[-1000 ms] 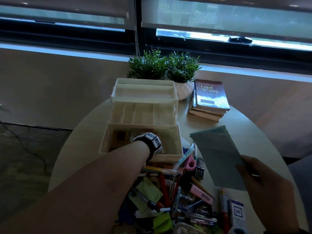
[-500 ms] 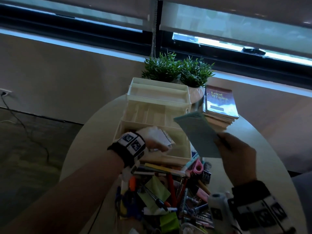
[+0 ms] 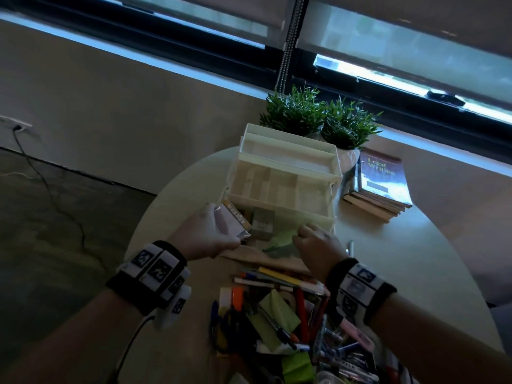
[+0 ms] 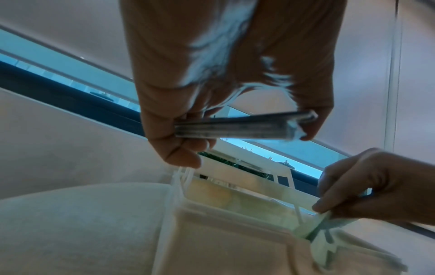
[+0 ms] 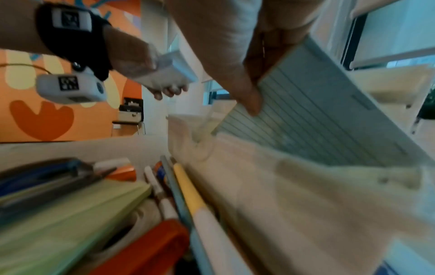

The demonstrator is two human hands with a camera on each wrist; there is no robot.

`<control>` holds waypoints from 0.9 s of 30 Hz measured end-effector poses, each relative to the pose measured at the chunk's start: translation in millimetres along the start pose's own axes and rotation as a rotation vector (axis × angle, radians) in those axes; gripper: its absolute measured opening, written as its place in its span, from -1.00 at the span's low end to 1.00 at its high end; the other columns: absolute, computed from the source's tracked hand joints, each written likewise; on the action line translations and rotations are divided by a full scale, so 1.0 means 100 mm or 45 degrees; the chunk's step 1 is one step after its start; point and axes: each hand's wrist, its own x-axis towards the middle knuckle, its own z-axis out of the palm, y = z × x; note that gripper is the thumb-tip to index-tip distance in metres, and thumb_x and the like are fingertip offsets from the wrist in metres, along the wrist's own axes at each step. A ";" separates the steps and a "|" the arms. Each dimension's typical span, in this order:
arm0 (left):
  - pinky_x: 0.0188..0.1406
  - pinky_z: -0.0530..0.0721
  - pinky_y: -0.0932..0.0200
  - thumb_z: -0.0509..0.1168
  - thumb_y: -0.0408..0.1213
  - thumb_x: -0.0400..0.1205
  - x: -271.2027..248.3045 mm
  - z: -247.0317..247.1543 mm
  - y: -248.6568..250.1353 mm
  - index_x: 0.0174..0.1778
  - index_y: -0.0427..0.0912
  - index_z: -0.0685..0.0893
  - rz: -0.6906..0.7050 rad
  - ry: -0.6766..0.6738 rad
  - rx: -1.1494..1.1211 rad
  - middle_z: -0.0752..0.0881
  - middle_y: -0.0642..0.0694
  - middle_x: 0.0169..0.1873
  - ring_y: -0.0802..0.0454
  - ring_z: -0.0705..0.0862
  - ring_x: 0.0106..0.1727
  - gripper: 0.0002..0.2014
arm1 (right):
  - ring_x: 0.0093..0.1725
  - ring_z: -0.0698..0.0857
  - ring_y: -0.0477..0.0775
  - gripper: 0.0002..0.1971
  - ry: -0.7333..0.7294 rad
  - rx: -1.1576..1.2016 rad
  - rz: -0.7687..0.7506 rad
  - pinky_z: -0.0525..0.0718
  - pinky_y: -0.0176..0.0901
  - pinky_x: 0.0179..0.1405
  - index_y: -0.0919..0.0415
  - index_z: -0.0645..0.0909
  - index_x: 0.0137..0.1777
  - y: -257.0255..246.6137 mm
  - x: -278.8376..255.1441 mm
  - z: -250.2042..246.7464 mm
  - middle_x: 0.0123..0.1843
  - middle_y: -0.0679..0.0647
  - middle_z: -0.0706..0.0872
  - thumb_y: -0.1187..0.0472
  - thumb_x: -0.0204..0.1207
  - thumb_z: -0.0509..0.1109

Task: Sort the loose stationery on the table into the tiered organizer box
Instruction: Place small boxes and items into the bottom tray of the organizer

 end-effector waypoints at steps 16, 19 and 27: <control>-0.36 0.50 0.29 0.50 -0.10 0.33 0.12 0.24 -0.06 0.21 -0.07 0.41 0.082 -0.150 0.037 0.54 0.00 0.02 0.09 0.57 -0.07 -0.42 | -0.50 0.65 0.07 -0.86 -0.072 0.244 -0.009 0.72 -0.15 -0.57 0.14 0.77 -0.24 0.44 -0.03 0.49 -0.33 0.11 0.65 0.28 0.21 0.63; -0.27 0.52 0.26 0.50 -0.06 0.31 0.11 0.27 -0.08 0.24 -0.08 0.41 0.097 -0.145 0.135 0.52 0.00 0.05 0.06 0.55 0.01 -0.37 | -0.21 0.73 0.15 -0.84 -0.310 0.244 0.068 0.78 0.01 -0.17 0.16 0.64 0.08 0.49 0.01 0.52 -0.06 0.13 0.68 0.22 0.53 0.37; 0.09 0.68 0.01 0.50 -0.02 0.27 0.18 0.28 -0.09 0.28 -0.07 0.40 0.082 -0.154 0.204 0.53 -0.03 0.16 0.00 0.57 0.13 -0.31 | 0.17 0.66 0.19 -0.62 -0.652 0.654 0.649 0.62 0.07 0.28 0.21 0.54 0.33 0.38 0.31 0.74 0.23 0.22 0.66 0.10 0.55 0.32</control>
